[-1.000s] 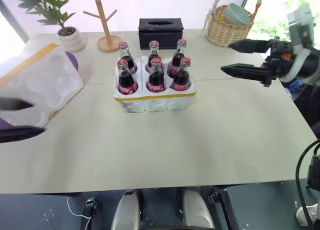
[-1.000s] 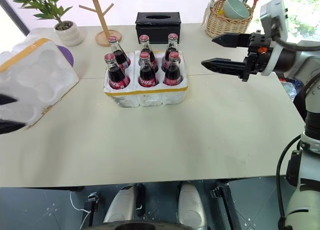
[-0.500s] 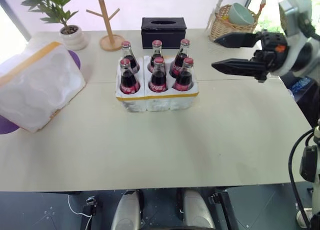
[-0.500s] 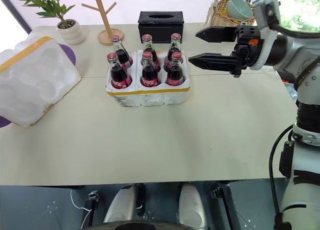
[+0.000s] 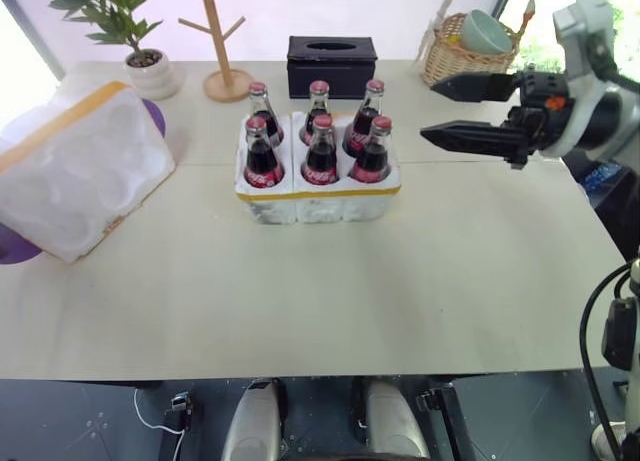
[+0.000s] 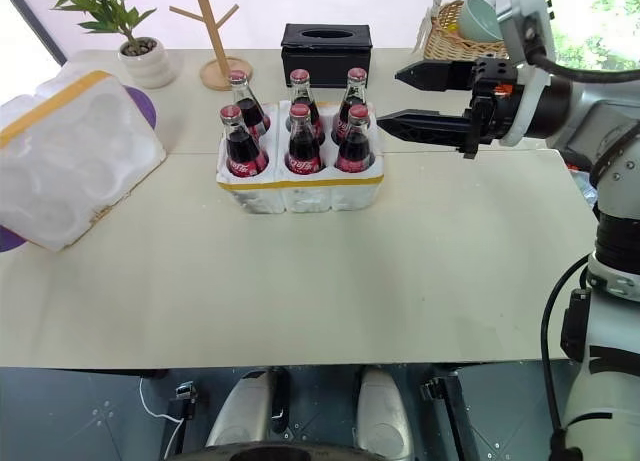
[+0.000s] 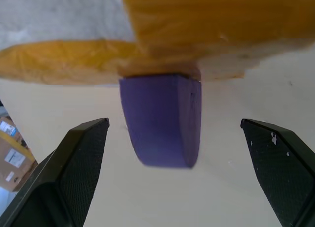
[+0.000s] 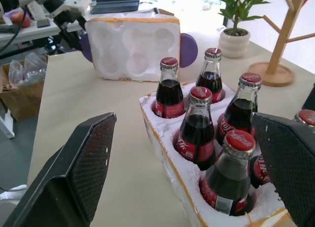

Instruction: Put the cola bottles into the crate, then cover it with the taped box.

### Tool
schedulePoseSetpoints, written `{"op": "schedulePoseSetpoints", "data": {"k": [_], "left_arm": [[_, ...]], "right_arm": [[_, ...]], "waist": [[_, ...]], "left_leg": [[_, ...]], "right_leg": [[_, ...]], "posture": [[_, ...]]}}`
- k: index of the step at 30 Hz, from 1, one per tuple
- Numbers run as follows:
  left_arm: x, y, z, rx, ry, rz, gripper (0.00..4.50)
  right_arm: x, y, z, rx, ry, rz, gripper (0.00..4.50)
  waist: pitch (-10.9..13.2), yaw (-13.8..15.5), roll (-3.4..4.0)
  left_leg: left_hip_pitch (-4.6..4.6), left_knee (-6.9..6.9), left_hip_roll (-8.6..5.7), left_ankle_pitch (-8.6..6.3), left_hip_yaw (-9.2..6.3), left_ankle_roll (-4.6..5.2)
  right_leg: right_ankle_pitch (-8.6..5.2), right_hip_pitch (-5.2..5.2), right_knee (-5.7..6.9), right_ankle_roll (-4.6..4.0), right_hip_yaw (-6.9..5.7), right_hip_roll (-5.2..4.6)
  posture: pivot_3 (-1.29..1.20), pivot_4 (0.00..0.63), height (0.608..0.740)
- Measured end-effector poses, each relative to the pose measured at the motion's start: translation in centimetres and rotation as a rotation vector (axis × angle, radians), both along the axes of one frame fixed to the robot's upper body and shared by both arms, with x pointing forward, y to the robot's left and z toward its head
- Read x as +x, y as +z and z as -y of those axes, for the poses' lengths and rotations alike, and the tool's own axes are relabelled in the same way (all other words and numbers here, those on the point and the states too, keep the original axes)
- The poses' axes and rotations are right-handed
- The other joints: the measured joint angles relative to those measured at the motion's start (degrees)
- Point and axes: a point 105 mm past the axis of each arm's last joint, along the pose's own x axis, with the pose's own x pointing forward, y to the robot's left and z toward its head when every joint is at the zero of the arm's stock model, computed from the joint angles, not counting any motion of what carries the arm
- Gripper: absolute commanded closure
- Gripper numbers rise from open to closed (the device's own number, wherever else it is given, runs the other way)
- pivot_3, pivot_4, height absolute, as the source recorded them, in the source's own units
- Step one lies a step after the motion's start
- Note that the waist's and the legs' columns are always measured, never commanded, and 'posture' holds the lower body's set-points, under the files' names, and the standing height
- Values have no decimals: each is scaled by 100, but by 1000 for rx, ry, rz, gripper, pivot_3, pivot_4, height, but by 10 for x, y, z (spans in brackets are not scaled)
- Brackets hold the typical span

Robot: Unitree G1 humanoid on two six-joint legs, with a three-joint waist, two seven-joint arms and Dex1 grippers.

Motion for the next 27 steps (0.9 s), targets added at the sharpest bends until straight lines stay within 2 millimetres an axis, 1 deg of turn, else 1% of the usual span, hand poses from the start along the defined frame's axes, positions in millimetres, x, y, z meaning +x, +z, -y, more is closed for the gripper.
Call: {"op": "schedulePoseSetpoints", "data": {"k": [3, 5, 8, 9, 10, 14, 15, 21, 23, 25, 27], "left_arm": [[14, -8, 4, 3, 19, 19, 0], [20, -7, 5, 11, 30, 41, 0], [23, -9, 6, 2, 35, 41, 791], [23, -10, 8, -8, 31, 35, 1274], [23, -11, 9, -24, 30, 27, 1896], [23, -13, 12, -57, 30, 20, 3917], [23, -13, 13, -64, 27, 21, 4092], [24, -13, 16, -69, 4, 21, 4110], [26, -11, 17, -66, -15, 40, 4110], [30, -6, 19, -24, -58, 75, 4110], [40, 8, 22, 65, -127, 154, 4110]], "right_arm": [[-1, 2, 4, 8, -21, 5, 34], [-1, 1, 5, 1, -36, 6, 34], [-2, -2, 5, 0, -46, -5, 0], [-3, -2, 5, -1, -49, -2, 0], [-4, -1, 6, -1, -55, 1, 0], [-7, 0, 14, -12, -90, 14, 0], [-7, -2, 14, -14, -92, 12, 0], [-7, -13, 20, -33, -114, -20, 0], [-7, -14, 22, -40, -121, -28, 0], [-7, -14, 23, -46, -131, -24, 0], [-4, -17, 27, -55, -160, -19, 0]], "waist": [[0, -2, 0], [0, 5, 0], [0, 26, 1], [0, 32, 1], [-1, 39, 1], [-2, 56, 4], [-3, 59, 5], [-4, 99, 7], [-4, 107, 7], [-1, 117, 1], [0, 128, -6]], "left_leg": [[0, -1, 1, 0, -1, 0], [1, 0, 1, 0, -2, 0], [1, 6, 0, 0, -2, 0], [2, 7, 0, 0, -2, 0], [2, 8, 0, 0, -2, 0], [5, 8, 0, 0, -2, 0], [7, 9, 0, 0, -2, 0], [9, 14, 0, 0, -2, 0], [8, 15, 0, 0, -2, 0], [7, 16, 1, 0, -4, 0], [3, 19, 1, 0, -4, 0]], "right_leg": [[0, -1, 2, 0, 0, 0], [0, -1, 2, 0, 0, 0], [0, 0, 6, 0, 0, -2], [0, 0, 8, 0, 0, -2], [-1, 0, 10, 0, 0, -2], [-1, 2, 11, 0, 1, -3], [-1, 2, 13, 0, 1, -2], [-1, 2, 21, -1, 2, -2], [-1, 1, 22, -1, 2, -2], [-1, 1, 22, -1, 1, -2], [-1, 1, 21, -1, 1, -2]], "posture": [[0, 150, 736], [0, 150, 736], [0, 150, 736], [0, 150, 736], [0, 150, 736], [0, 150, 736], [0, 150, 736], [0, 150, 736], [0, 150, 736], [0, 150, 736], [0, 150, 736]]}}
